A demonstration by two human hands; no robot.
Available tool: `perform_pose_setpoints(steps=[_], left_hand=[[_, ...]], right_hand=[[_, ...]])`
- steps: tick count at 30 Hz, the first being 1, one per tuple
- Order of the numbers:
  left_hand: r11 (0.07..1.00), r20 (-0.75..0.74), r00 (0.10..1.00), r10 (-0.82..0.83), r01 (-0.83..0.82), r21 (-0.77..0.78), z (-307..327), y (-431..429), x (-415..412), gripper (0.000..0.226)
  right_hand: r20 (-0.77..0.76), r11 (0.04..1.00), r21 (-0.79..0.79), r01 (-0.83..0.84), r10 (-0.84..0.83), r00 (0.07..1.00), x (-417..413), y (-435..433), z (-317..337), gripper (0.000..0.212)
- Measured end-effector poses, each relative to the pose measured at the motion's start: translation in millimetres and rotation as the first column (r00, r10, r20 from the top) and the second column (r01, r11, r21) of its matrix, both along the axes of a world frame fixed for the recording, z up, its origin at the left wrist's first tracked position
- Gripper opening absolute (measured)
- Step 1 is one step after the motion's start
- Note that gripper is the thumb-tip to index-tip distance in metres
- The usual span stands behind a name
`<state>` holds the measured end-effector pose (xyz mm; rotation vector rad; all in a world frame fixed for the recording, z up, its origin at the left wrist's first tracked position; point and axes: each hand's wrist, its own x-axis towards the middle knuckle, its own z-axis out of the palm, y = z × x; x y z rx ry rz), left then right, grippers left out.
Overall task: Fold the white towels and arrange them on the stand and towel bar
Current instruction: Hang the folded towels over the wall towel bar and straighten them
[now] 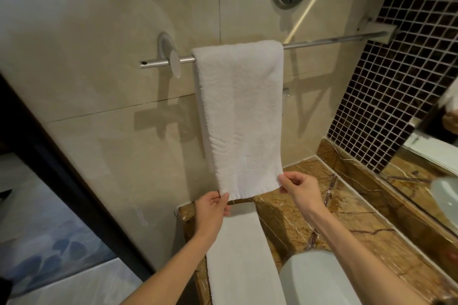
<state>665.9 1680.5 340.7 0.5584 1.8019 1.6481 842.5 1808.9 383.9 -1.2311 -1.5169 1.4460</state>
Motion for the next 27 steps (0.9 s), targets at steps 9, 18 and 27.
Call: perform_pose_setpoints(steps=[9,18,27], left_hand=[[0.992,-0.294,0.953,-0.066,0.030,-0.125,-5,6,-17,0.017],[0.984,-0.359,0.920,-0.156,0.111,-0.141,-5,33,-39,0.012],[0.990,-0.341,0.933,-0.114,0.080,-0.113,-3,46,-44,0.015]], right_hand=[[0.032,0.999,-0.022,0.035,-0.034,0.999,-12,2,-8,0.019],[0.230,0.994,0.109,0.017,-0.042,0.972,-31,1,19,0.037],[0.133,0.329,0.939,-0.097,-0.088,0.987,-85,-15,191,0.036]])
